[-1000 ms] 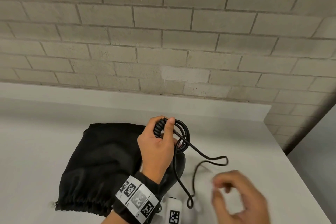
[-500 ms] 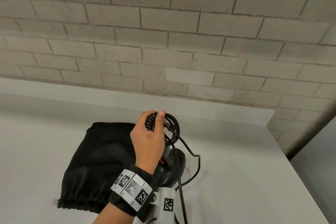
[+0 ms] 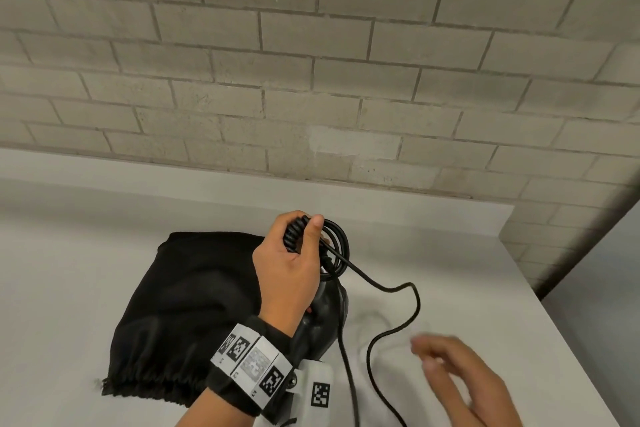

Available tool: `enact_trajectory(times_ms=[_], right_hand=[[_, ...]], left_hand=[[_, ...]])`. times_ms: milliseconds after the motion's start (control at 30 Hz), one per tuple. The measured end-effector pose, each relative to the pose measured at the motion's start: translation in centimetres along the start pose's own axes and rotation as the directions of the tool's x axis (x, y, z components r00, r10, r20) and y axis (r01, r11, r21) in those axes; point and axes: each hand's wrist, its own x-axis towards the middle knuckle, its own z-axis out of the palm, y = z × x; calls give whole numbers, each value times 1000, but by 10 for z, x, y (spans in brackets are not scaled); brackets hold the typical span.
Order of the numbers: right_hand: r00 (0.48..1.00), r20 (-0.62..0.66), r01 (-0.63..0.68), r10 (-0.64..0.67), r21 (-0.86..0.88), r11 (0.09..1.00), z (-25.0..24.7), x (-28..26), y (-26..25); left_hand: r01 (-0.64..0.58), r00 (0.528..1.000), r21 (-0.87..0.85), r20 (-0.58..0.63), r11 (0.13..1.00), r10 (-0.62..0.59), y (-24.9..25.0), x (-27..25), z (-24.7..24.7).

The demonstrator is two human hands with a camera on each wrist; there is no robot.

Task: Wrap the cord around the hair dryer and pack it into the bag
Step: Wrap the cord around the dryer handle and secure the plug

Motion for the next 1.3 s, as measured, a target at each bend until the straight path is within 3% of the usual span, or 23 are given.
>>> enact_trajectory(times_ms=[33, 200, 300, 433, 500, 633, 767, 833, 900, 967, 1067, 1167, 1300], right_hand=[[1000, -22, -19, 19, -21, 1000, 5, 14, -19], [952, 295, -149, 89, 188, 971, 52, 43, -53], [977, 203, -108, 57, 251, 962, 50, 36, -63], [979, 107, -197, 172, 310, 930, 23, 19, -45], [954, 125, -292, 272, 199, 936, 11, 12, -29], [951, 60, -279, 305, -264, 923, 6, 3, 14], [995, -97, -1, -36, -352, 936, 9, 16, 9], [990, -8, 127, -138, -345, 930, 15, 31, -8], [985, 148, 133, -88, -326, 936, 25, 45, -22], [961, 267, 165, -70, -352, 922, 30, 56, -30], [942, 230, 325, -246, -424, 846, 26, 71, -49], [878, 201, 477, -434, -424, 770, 16, 87, -62], [799, 251, 601, -546, -369, 709, 7, 106, -76]], left_hand=[[-11, 1000, 7, 12, 1000, 11, 2, -2, 2], [-30, 999, 27, 40, 999, 29, 4, -7, 5], [-10, 1000, 40, 30, 999, 8, 1, 0, -1], [19, 1000, 29, -2, 999, -19, -5, 9, -9], [24, 1000, 21, 1, 999, -24, -4, 8, -9], [9, 1000, 14, 30, 1000, -9, -3, 1, -4], [-9, 998, -2, 60, 1000, 9, -2, -6, 1], [-18, 997, -8, 78, 1000, 19, 1, -9, 3], [-30, 995, -15, 94, 999, 31, 2, -12, 4], [-37, 994, -21, 101, 999, 39, 2, -12, 4], [-53, 994, -19, 99, 998, 55, 0, -9, 0], [-102, 988, 8, 121, 995, 100, 0, -8, -2], [-176, 971, -11, 161, 984, 175, 3, -10, -1]])
